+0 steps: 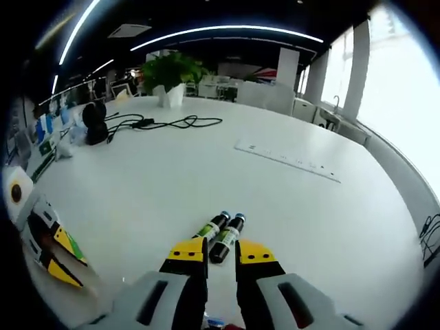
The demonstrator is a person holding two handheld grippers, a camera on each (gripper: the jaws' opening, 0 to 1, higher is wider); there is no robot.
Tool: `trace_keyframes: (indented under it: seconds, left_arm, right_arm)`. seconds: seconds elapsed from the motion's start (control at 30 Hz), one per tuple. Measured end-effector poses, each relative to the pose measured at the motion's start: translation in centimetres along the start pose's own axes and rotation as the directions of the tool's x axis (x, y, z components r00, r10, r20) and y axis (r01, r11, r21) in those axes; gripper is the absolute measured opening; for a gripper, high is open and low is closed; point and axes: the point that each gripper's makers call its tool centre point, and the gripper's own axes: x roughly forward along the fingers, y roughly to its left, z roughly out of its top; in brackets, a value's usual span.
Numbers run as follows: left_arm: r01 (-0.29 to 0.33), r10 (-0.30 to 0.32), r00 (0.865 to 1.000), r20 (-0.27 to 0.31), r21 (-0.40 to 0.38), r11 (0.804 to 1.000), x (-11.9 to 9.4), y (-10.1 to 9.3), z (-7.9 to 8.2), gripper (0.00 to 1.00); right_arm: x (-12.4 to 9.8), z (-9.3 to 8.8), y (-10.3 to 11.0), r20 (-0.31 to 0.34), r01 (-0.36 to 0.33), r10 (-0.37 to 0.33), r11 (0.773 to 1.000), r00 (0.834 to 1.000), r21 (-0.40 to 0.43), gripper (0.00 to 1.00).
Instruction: Grip medicine bottles put into box
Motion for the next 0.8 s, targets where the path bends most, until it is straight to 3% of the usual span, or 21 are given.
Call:
trace_keyframes:
  seconds: [0.63,0.8]
  left_arm:
    - [-0.006,0.006,1.0,0.003,0.011,1.0,-0.1,0.0,0.1,0.1]
    - [-0.005,0.005,1.0,0.0,0.011,1.0,-0.1,0.0,0.0,0.1]
  right_arm:
    - [3.0,-1.4,-1.4,-0.069,0.029,-0.023,0.996,0.997,0.088,0.1]
    - [3.4,-1.8,-1.5,-0.088,0.035,-0.029,0.997,0.996,0.073,0.11]
